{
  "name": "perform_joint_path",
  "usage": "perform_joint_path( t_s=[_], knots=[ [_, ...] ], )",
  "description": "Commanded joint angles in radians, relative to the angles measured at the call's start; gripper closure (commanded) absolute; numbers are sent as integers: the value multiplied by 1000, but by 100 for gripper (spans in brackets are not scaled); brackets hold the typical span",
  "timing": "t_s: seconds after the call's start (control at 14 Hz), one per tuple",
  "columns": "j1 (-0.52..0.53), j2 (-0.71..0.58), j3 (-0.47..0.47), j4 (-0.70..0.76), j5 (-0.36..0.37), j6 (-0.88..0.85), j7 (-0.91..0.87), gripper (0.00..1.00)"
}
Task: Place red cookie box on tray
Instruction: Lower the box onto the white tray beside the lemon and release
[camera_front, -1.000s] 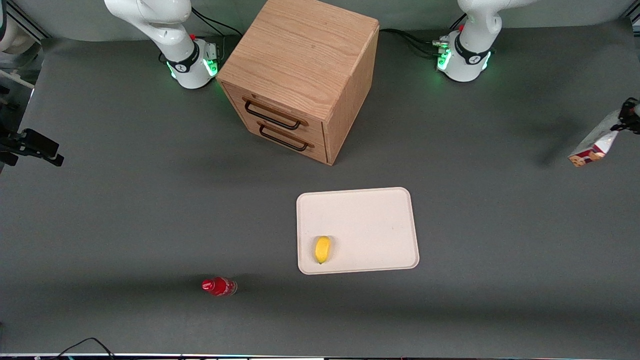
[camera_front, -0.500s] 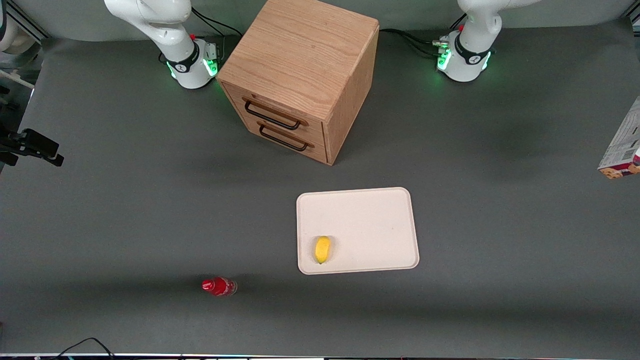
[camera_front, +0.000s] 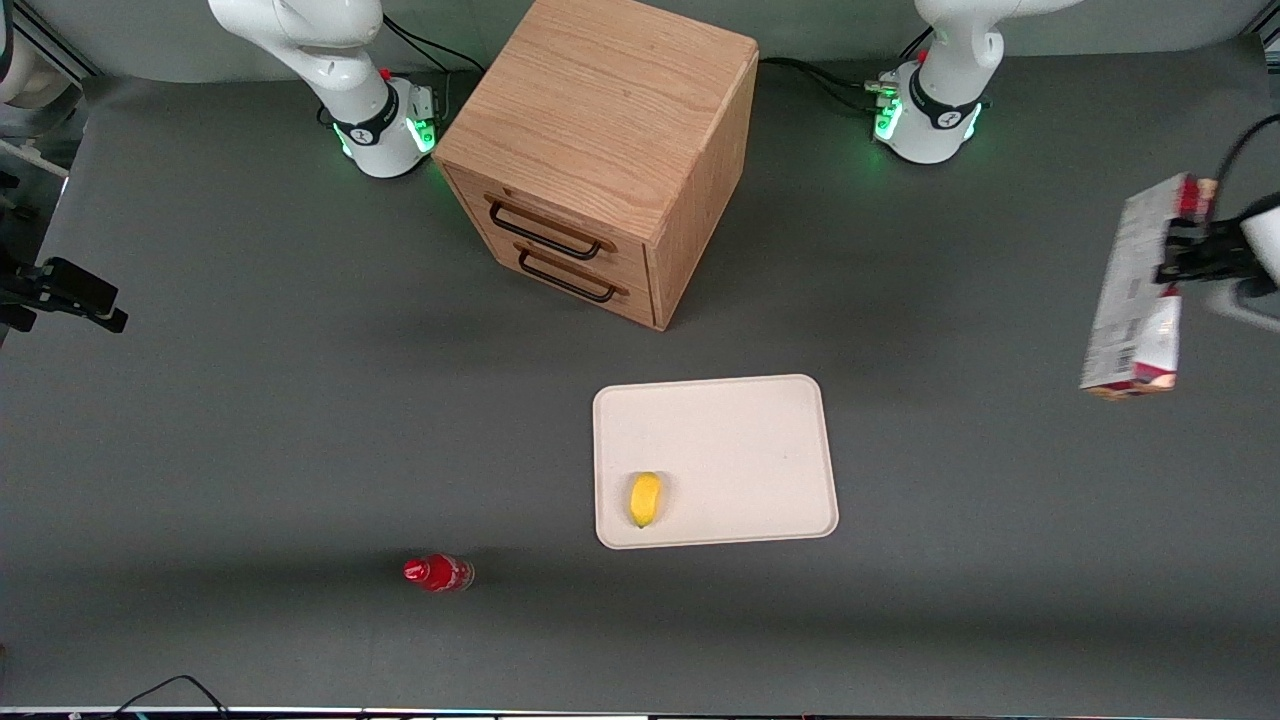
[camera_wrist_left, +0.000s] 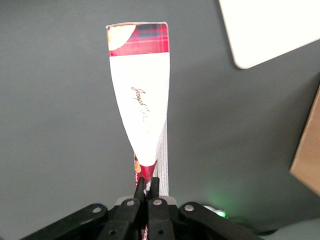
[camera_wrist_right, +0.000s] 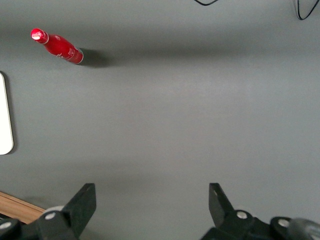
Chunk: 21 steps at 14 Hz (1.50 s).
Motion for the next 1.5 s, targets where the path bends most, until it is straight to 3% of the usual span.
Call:
perform_joint_path(
  t_s=[0.0, 0.29, 0.5, 0.86, 1.0, 1.07, 1.14, 1.21, 1.43],
  knots=[
    [10, 80, -155, 38, 18, 37, -275, 100],
    [-1, 230, -331, 34, 25, 259, -572, 100],
    [-15, 366, -375, 29, 55, 445, -650, 100],
    [-71, 564, -389, -23, 250, 696, -822, 100],
    [-78, 585, -394, -46, 284, 723, -833, 100],
    [-79, 586, -394, -60, 290, 746, -835, 93],
    [-78, 589, -394, -63, 290, 751, -835, 9],
    [-76, 589, -394, -61, 290, 746, -833, 0],
    [-58, 542, -388, -46, 278, 689, -822, 0]
  ],
)
